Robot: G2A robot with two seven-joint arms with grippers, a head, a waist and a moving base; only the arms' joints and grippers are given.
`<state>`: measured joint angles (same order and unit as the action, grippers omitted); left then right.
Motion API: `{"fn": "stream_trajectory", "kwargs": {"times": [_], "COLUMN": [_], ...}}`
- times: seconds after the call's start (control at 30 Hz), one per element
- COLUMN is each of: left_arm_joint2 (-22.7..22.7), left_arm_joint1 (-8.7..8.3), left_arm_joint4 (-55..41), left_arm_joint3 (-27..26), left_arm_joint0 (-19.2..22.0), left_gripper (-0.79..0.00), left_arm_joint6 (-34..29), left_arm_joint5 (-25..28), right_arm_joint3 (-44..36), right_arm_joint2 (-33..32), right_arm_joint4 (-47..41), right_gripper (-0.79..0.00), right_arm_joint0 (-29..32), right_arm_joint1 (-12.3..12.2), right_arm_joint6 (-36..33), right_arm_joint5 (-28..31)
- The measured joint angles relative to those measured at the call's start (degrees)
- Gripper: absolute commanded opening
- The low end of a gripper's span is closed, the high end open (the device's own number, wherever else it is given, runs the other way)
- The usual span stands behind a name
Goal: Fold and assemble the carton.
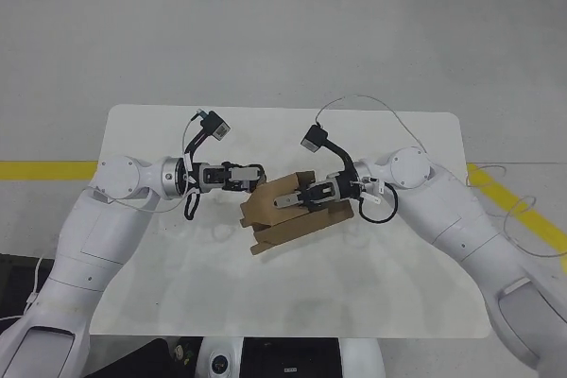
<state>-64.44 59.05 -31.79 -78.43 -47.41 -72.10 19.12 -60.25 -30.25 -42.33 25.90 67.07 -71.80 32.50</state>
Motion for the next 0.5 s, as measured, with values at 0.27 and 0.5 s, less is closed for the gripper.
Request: {"fn": "stream_trajectory", "kwargs": {"times": [0.27, 0.5], "left_arm_joint2": [-0.6, 0.2], "left_arm_joint1": [-0.11, 0.11], "left_arm_joint4": [0.1, 0.1], "left_arm_joint3": [-1.5, -2.2], "left_arm_joint0": [-0.6, -0.9], "left_gripper": [0.000, 0.000], "left_arm_joint6": [0.1, 0.1], "left_arm_joint5": [-0.3, -0.7], "right_arm_joint3": [2.2, 3.1], "right_arm_joint2": [-3.0, -3.5], "right_arm_joint4": [1.7, 2.0], "right_gripper": [-0.785, -0.785], "right_arm_joint0": [0.3, 0.9], "right_arm_joint1": [-1.0, -0.4], "right_arm_joint6": [3.1, 5.2], "right_arm_joint5": [3.0, 5.2]}}
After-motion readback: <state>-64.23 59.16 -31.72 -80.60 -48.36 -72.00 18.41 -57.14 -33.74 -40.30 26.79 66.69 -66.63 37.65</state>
